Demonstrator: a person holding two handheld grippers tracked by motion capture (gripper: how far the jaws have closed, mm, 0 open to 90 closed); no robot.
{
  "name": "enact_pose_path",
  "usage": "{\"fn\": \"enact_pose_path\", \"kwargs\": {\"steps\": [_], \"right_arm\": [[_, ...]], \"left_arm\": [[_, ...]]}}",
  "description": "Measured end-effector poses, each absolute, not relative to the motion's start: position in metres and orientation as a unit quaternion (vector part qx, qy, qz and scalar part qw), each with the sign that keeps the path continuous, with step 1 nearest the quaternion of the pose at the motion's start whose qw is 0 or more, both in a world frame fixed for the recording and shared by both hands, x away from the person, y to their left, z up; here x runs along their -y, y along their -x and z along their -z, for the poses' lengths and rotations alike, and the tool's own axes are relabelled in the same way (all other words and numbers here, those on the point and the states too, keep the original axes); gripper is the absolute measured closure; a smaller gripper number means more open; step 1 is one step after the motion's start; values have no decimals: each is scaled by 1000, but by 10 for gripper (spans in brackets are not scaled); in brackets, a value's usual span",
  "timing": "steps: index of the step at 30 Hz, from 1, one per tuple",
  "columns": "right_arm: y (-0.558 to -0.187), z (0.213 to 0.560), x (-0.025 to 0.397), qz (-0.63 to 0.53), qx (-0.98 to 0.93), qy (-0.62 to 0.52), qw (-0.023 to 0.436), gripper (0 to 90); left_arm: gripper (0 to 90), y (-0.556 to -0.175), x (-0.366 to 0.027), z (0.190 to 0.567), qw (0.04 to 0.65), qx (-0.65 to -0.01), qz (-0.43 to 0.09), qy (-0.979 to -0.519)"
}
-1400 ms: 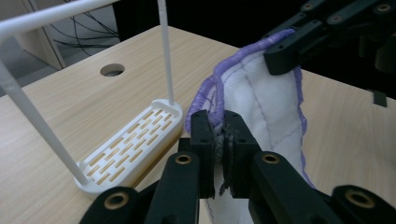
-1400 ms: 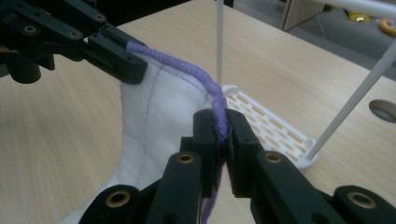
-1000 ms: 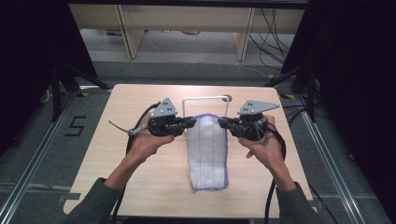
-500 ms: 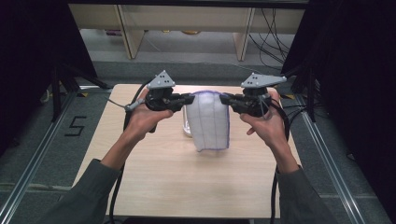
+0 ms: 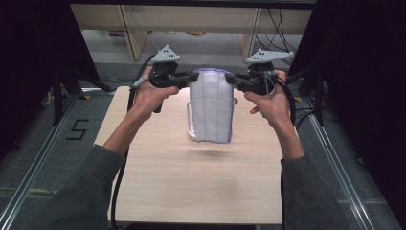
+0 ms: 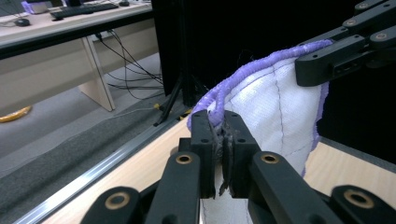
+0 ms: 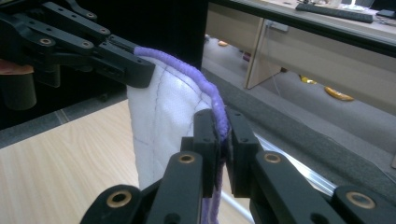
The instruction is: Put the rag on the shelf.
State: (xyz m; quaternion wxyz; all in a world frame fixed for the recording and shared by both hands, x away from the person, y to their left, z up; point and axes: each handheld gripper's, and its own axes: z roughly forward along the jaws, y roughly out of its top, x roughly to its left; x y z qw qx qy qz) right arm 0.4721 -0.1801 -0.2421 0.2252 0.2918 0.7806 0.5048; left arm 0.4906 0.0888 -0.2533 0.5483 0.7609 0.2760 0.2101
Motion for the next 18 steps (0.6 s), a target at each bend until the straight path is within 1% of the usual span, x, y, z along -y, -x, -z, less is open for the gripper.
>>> {"fn": "enact_pose_path", "kwargs": {"steps": [6,8,12,14,18], "right_arm": [[-487,231,182,-509,-772,-297,239,845],[-492,228,182,-512,-770,-301,234,845],[-505,226,181,-512,-767,-304,240,844],[-511,227,181,-513,-764,-315,230,844],[-525,232,182,-512,-762,-326,227,844]], "left_arm": [[837,-502,-87,241,555,-281,-220,-751],[836,-507,-87,238,554,-286,-223,-750],[836,-517,-83,236,547,-294,-232,-749],[836,-524,-83,236,548,-302,-231,-745],[835,-536,-79,242,546,-302,-237,-745]]}}
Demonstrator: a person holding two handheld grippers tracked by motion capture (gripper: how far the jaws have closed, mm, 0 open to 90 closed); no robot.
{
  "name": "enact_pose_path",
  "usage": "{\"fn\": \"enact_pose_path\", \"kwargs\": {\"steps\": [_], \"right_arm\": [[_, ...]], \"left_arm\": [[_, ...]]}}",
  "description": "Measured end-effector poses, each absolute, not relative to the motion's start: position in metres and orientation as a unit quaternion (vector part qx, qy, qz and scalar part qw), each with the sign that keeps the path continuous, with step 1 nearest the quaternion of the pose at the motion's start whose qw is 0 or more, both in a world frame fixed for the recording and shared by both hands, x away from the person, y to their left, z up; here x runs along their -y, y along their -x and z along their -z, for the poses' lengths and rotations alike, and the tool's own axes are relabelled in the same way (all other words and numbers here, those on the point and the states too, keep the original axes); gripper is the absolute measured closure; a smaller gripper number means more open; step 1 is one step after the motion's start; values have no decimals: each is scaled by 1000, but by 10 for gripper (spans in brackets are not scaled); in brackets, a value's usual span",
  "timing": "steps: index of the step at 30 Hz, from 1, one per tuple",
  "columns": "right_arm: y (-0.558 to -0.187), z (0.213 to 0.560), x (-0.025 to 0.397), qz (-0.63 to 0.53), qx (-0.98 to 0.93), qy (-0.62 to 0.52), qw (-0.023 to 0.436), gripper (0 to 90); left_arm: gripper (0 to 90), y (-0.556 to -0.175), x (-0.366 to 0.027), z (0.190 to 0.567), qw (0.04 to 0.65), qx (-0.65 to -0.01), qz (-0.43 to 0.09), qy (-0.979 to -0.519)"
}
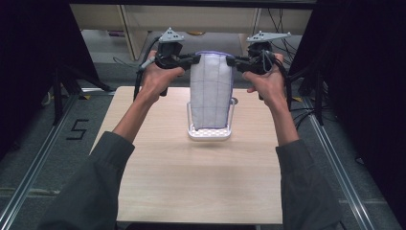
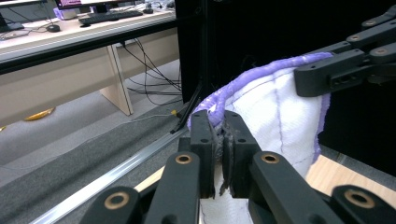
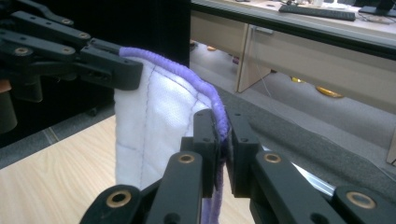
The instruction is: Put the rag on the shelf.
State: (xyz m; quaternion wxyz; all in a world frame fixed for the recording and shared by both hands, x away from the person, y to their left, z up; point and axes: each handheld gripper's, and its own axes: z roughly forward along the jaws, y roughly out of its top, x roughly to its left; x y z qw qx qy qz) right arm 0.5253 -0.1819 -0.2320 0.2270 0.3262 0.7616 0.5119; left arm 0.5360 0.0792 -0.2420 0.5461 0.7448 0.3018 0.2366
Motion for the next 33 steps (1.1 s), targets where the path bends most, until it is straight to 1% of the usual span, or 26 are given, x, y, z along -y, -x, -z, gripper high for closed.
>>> {"fn": "enact_pose_path", "kwargs": {"steps": [3,6,7,15,17,20,22,31,33], "right_arm": [[-536,237,182,-511,-759,-337,222,843],[-548,241,181,-513,-755,-336,234,843],[-551,244,180,-510,-755,-342,232,842],[-584,269,174,-488,-759,-360,238,840],[-589,275,172,-485,-761,-364,230,839],[-594,281,169,-481,-761,-373,227,837],[-597,285,166,-479,-764,-376,216,837],[-608,311,156,-430,-785,-392,213,834],[-610,316,154,-417,-791,-402,197,832]], "left_arm": [[833,-546,-80,248,552,-310,-234,-738],[832,-556,-79,254,555,-315,-236,-733],[830,-559,-79,257,557,-320,-234,-730],[827,-578,-74,280,545,-355,-228,-725],[826,-582,-75,285,541,-365,-222,-725],[827,-586,-77,296,531,-377,-216,-727],[826,-589,-79,304,525,-385,-213,-728],[820,-597,-79,333,512,-404,-192,-733],[816,-598,-78,339,495,-405,-188,-745]]}}
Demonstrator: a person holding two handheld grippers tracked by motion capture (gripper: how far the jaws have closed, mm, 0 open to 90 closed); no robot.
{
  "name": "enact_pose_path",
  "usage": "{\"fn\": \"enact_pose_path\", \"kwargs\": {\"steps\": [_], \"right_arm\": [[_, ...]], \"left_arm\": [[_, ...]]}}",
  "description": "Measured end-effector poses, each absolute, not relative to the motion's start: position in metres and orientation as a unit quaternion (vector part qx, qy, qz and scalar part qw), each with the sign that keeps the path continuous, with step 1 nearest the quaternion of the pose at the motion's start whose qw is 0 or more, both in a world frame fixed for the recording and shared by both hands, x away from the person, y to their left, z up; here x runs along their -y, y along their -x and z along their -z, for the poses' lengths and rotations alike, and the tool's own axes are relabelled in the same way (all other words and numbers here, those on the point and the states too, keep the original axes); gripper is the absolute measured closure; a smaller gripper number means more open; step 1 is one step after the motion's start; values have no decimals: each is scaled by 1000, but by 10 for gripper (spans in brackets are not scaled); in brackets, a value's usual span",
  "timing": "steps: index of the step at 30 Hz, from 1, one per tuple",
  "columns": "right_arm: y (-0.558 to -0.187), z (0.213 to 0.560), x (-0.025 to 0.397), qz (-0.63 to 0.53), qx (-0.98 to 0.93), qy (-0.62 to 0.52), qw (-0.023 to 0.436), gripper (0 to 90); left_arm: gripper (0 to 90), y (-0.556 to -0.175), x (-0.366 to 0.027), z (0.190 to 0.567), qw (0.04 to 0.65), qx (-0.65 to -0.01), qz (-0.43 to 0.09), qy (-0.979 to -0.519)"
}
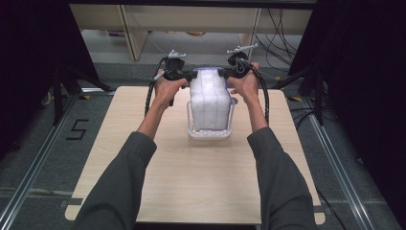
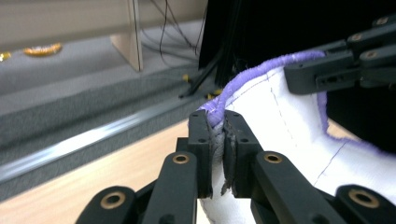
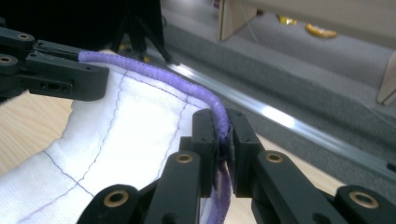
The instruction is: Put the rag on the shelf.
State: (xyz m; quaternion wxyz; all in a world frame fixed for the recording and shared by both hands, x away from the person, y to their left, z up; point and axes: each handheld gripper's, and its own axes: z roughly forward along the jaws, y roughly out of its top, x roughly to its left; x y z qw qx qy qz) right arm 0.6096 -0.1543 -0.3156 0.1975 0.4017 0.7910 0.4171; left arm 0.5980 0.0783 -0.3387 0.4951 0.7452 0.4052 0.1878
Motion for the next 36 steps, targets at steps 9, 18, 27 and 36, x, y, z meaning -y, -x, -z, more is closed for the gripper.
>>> {"fn": "enact_pose_path", "kwargs": {"steps": [9,18,27,36], "right_arm": [[-614,331,153,-378,-809,-410,186,819],[-612,328,161,-384,-794,-434,186,714],[-601,316,188,-383,-786,-447,190,674],[-583,314,213,-404,-776,-448,185,633]], "left_arm": [[795,-598,-81,360,477,-414,-159,-759],[563,-598,-94,366,453,-450,-145,-756],[516,-591,-114,363,451,-464,-148,-748],[411,-576,-129,362,459,-468,-133,-744]]}}
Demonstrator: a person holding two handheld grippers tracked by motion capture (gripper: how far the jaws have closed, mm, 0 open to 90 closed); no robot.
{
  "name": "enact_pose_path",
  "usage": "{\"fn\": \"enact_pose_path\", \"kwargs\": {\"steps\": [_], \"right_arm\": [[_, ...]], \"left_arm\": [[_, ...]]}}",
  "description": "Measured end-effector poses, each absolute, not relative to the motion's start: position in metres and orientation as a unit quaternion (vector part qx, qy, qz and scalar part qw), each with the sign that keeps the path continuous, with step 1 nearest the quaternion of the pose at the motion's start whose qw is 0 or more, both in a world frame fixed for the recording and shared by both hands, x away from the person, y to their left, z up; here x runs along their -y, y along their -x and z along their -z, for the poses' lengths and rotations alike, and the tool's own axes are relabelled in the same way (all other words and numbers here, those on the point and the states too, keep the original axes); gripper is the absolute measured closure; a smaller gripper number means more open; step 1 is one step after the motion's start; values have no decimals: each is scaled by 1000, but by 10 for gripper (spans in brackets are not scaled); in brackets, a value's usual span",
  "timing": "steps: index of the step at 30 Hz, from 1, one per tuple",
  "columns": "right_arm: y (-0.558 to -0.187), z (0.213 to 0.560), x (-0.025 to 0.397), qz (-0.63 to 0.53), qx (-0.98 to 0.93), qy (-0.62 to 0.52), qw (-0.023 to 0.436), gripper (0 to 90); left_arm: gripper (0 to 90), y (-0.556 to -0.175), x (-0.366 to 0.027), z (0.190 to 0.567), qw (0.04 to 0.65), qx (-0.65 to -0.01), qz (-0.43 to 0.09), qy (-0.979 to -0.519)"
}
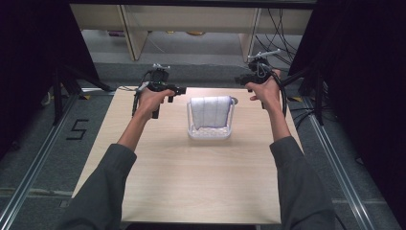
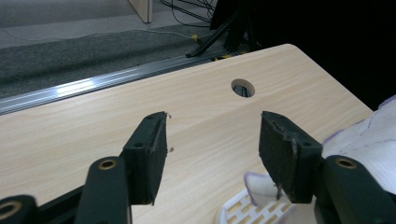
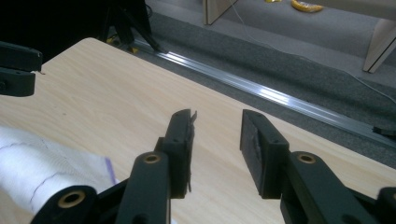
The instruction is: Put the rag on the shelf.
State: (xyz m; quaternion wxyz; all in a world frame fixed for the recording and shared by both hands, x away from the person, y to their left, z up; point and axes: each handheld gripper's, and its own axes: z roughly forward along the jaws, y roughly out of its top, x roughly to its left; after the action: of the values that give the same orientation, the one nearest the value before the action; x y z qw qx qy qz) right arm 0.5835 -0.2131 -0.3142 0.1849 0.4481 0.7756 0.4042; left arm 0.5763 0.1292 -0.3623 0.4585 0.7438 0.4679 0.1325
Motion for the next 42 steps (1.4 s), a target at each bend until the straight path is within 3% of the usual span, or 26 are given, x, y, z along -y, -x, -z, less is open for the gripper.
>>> {"fn": "enact_pose_path", "kwargs": {"steps": [19,42], "right_arm": [[-526,311,229,-456,-768,-415,173,438],[-473,341,229,-482,-765,-392,168,382]], "left_arm": [[344,-535,-149,364,480,-442,-130,-746],[309,-480,-140,391,496,-397,-111,-765]]}}
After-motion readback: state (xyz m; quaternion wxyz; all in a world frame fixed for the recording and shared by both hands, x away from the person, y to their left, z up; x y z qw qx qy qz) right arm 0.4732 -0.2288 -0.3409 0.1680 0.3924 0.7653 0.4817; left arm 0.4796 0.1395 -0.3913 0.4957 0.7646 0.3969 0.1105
